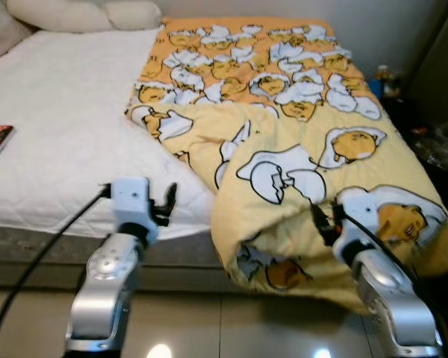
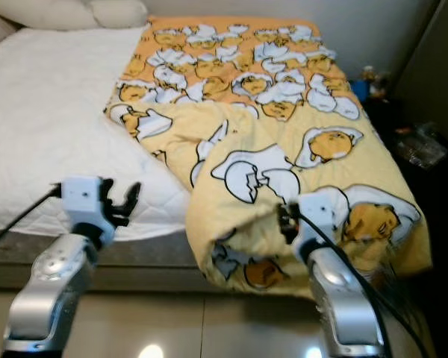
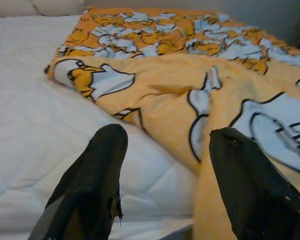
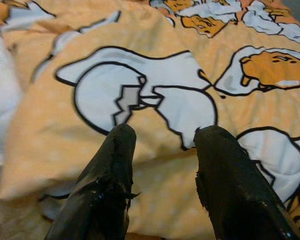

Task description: Clean up the room

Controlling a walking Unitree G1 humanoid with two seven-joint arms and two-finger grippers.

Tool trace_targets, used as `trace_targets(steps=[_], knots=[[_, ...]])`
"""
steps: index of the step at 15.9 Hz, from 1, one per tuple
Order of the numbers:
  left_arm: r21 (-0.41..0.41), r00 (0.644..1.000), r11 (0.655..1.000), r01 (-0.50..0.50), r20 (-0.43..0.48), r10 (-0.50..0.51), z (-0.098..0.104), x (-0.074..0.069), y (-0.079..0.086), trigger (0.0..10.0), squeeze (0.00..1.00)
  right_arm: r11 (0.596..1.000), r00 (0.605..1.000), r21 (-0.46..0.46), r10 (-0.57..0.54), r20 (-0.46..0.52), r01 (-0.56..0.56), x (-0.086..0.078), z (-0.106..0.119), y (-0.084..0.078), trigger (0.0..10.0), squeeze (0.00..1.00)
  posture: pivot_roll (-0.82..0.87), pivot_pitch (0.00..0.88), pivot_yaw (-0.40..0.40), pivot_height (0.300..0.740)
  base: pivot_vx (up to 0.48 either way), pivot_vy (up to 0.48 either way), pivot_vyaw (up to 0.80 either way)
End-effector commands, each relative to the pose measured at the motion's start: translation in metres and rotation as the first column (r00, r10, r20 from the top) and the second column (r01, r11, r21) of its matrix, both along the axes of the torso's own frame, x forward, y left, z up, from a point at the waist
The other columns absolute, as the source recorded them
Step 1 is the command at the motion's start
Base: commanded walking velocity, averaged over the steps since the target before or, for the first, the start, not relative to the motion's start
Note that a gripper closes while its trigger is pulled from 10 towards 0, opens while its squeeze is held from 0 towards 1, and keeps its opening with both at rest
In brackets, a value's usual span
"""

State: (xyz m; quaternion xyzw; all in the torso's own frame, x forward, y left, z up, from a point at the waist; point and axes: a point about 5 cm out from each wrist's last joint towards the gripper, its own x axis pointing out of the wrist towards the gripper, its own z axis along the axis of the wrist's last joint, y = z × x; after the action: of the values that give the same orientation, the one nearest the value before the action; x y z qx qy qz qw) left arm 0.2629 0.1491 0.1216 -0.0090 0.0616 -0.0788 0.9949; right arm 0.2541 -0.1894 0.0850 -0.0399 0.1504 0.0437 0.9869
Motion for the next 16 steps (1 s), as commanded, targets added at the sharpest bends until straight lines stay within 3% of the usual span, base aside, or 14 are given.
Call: trace_targets(steps=[1, 11, 16], knots=[[0.015, 1.000, 1.000, -0.006, -0.002, 0.006, 0.0014, -0.0014, 0.0048, 10.0, 0.00, 1.000, 1.000, 0.008, 0.006, 0.023, -0.006, 0.0028, 0.0040, 0.0028, 10.0, 0.00, -0.01, 0.007, 0.021, 0.740, 0.304, 0.000, 0.00], [-0.025, 1.000, 1.000, -0.017, -0.008, 0.017, -0.0007, -0.0023, 0.0052, 10.0, 0.00, 0.999, 0.999, 0.002, 0.037, 0.022, -0.037, 0.0071, 0.0056, 0.0046, 10.0, 0.00, -0.03, 0.002, 0.001, 0.740, 0.299, 0.000, 0.00], [0.003, 1.000, 1.000, -0.009, -0.012, 0.009, -0.0027, -0.0021, 0.0058, 10.0, 0.00, 0.997, 0.997, 0.006, 0.077, -0.022, -0.077, 0.0105, 0.0007, 0.0101, 10.0, 0.00, -0.02, 0.000, -0.012, 0.740, 0.179, 0.000, 0.00]])
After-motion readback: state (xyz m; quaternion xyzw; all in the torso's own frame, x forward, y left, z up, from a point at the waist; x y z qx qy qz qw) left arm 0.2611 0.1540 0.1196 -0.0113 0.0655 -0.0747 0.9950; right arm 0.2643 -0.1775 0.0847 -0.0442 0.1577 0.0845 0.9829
